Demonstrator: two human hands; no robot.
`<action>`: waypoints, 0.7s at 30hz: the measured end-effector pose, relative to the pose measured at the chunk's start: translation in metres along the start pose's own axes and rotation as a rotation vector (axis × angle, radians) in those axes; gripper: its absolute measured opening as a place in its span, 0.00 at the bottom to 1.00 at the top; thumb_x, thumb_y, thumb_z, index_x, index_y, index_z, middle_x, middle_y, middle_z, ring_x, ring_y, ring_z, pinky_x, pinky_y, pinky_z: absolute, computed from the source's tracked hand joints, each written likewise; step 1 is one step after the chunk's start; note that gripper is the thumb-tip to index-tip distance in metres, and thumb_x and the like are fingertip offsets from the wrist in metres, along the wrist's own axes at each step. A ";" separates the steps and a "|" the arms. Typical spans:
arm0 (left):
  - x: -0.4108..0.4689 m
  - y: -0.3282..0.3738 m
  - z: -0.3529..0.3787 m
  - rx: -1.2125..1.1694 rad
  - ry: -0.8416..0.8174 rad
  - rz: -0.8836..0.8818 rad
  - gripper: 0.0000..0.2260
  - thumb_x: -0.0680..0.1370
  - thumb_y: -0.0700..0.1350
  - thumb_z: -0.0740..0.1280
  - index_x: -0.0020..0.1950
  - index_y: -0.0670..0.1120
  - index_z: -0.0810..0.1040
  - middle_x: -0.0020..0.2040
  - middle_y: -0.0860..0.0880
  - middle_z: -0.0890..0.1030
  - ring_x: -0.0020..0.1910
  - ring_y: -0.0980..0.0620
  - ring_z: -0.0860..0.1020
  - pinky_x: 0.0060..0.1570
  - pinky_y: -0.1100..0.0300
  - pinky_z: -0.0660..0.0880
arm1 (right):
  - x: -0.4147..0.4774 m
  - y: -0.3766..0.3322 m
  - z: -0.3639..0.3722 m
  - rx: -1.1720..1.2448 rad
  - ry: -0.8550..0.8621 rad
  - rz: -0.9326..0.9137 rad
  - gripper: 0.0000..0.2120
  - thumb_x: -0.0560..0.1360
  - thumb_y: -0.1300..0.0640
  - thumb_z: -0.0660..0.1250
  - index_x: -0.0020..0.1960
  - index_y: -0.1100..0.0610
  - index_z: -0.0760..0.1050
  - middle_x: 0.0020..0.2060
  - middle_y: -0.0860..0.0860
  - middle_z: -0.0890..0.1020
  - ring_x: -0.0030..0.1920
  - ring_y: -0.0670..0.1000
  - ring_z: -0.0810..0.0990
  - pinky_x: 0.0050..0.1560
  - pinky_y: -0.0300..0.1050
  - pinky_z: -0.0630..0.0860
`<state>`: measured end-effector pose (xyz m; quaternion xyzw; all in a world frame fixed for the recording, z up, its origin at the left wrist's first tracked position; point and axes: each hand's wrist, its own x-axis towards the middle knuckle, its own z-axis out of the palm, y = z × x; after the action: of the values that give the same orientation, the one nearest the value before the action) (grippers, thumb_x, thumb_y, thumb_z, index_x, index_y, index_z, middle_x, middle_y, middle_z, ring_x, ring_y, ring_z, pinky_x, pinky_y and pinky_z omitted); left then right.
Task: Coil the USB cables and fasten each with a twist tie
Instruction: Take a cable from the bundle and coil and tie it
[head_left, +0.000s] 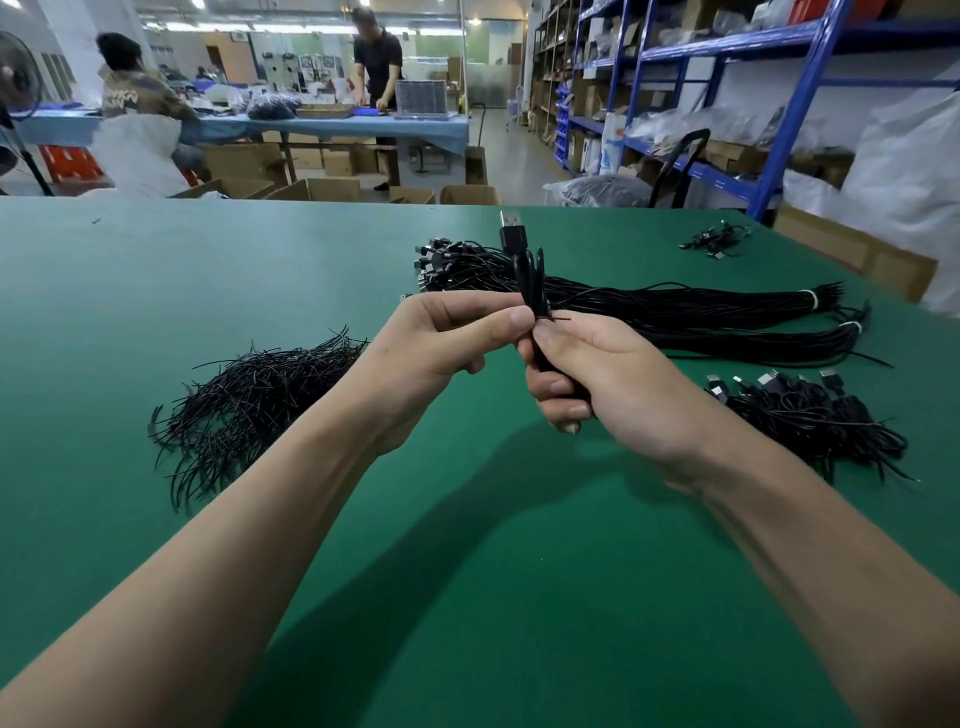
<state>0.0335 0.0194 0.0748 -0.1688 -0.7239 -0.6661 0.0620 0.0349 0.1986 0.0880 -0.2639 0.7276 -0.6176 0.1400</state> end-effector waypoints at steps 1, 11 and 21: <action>0.000 0.000 0.001 -0.007 0.005 0.006 0.12 0.74 0.49 0.70 0.51 0.42 0.83 0.40 0.53 0.81 0.45 0.51 0.71 0.43 0.58 0.66 | -0.001 -0.001 -0.002 -0.002 -0.029 0.005 0.14 0.87 0.56 0.50 0.45 0.56 0.68 0.30 0.47 0.63 0.28 0.45 0.61 0.31 0.40 0.61; -0.001 -0.003 0.006 -0.017 -0.088 0.098 0.08 0.78 0.47 0.69 0.42 0.45 0.83 0.34 0.51 0.78 0.36 0.55 0.71 0.41 0.57 0.64 | -0.006 0.001 -0.009 0.052 -0.145 0.043 0.14 0.87 0.54 0.53 0.46 0.57 0.70 0.31 0.47 0.63 0.29 0.46 0.59 0.31 0.37 0.61; 0.000 -0.004 0.011 -0.003 0.012 0.226 0.16 0.76 0.43 0.67 0.45 0.28 0.75 0.32 0.50 0.75 0.31 0.59 0.71 0.38 0.68 0.70 | -0.009 -0.003 -0.008 0.303 -0.286 0.093 0.10 0.82 0.52 0.58 0.48 0.57 0.73 0.32 0.49 0.66 0.31 0.47 0.64 0.32 0.40 0.65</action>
<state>0.0333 0.0304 0.0702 -0.2453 -0.6990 -0.6569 0.1407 0.0389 0.2099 0.0913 -0.2909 0.6104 -0.6693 0.3081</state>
